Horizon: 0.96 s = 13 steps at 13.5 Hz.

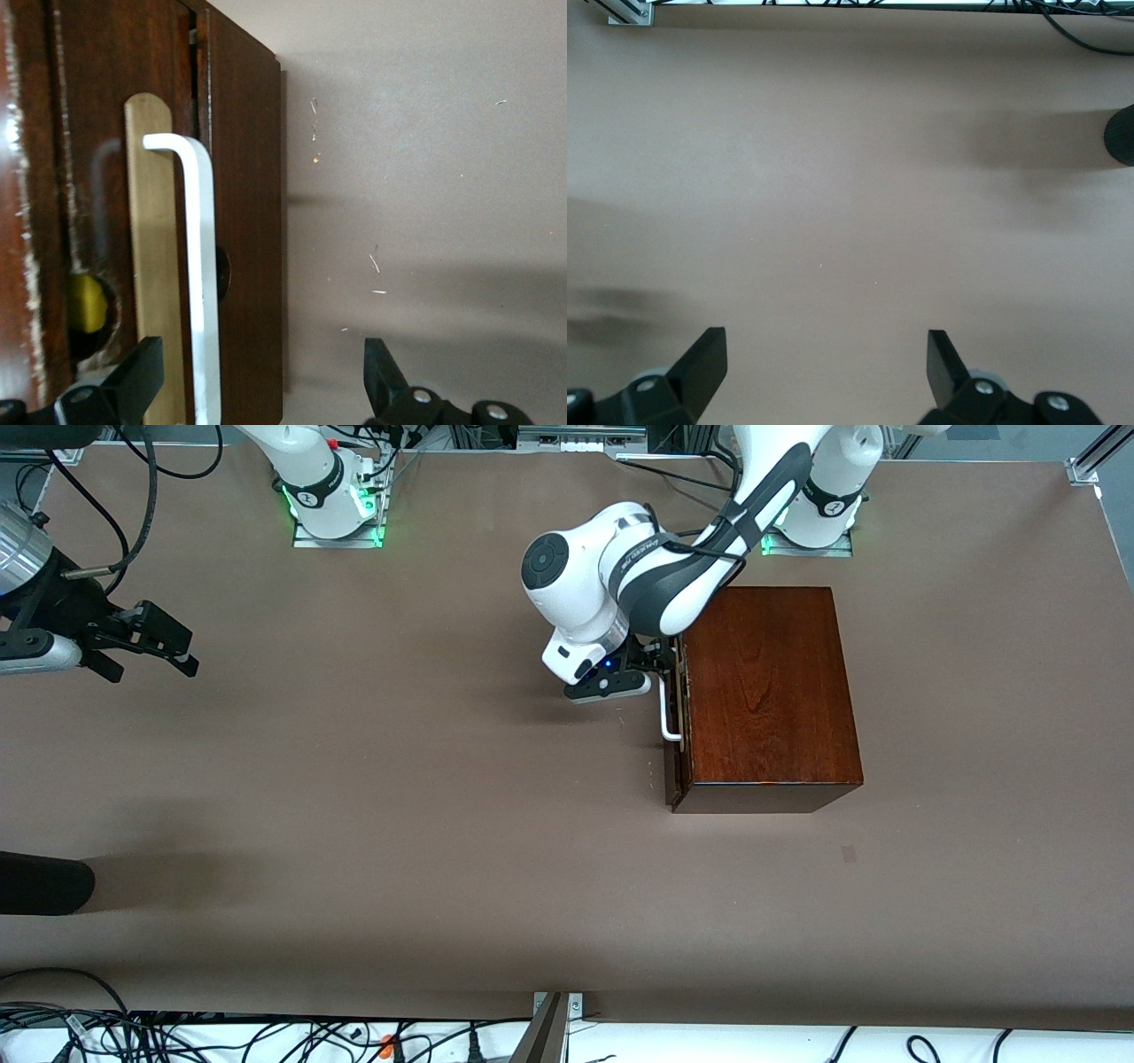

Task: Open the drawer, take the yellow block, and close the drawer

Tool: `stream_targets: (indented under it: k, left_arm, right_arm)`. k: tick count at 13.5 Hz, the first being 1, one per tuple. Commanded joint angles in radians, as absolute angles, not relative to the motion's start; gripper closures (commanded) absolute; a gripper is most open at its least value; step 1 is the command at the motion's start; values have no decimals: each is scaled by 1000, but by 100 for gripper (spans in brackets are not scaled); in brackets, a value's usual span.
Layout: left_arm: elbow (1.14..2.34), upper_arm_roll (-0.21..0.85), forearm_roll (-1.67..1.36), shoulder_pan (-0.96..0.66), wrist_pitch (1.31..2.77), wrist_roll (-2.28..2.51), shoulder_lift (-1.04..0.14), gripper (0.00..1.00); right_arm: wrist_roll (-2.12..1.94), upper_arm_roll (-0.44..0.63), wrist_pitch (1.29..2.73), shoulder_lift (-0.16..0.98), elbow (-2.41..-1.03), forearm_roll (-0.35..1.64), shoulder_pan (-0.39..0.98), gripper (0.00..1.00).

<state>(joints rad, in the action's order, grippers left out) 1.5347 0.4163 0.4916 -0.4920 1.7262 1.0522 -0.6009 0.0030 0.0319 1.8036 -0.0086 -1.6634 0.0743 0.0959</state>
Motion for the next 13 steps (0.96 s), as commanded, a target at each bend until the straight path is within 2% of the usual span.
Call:
stream_targets:
  k: [1,13]
  left_arm:
    - [1509,411,528,-503,1720,990,-623,0]
    - [1509,407,525,-492,1758,976,-667,0]
  right_arm:
    - [8,32,1801,-2,-1646,87,92,0]
    - [3,32,1790,5,-1646,92,94,0]
